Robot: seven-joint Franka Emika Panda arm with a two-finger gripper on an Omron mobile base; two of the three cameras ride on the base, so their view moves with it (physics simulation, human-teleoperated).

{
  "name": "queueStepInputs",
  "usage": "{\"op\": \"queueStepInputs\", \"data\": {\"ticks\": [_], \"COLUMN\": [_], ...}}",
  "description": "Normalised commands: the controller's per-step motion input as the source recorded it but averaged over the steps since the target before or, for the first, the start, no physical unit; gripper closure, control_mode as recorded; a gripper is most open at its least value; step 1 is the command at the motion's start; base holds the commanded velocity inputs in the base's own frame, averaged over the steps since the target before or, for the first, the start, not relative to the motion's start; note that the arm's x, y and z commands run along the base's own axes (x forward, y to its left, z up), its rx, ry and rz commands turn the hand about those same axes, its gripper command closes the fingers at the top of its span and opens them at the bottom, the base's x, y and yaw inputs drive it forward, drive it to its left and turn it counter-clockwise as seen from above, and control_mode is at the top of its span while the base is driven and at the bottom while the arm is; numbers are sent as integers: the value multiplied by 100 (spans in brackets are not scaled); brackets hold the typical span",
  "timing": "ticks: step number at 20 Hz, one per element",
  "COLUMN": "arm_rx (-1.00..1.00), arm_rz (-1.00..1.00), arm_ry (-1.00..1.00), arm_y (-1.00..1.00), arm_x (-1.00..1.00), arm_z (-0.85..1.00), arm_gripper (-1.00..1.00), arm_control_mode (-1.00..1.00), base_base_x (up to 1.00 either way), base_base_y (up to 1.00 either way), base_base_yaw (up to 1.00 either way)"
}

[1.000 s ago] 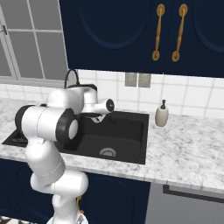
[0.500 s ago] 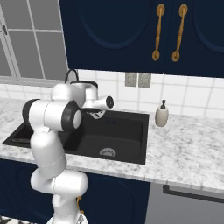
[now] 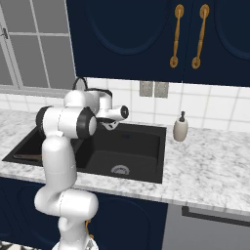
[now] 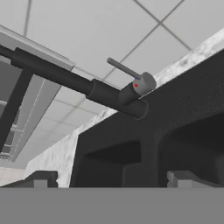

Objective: Pick the pan and sponge and place them into the sink. Then turn on the water.

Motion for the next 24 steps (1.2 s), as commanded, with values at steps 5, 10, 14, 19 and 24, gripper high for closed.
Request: {"op": "queueStepInputs", "data": {"ticks": [5,10,14,19,24], "arm_rx": [0,0,0,0,2], "arm_rz": [0,0,0,0,0], "arm_ry": [0,0,0,0,0], "arm_y": [9,11,13,11,1], "arm_x": [40,42,46,54,54], "arm_z": [-25,-21,-20,-19,-20], "arm_gripper": [-100,-100,-100,-100,-100], "arm_control_mode": [-100,-100,-100,-100,-100], "base_base_x": [0,0,0,0,0], "base_base_y": [0,0,0,0,0], "base_base_yaw": [0,0,0,0,0]}}
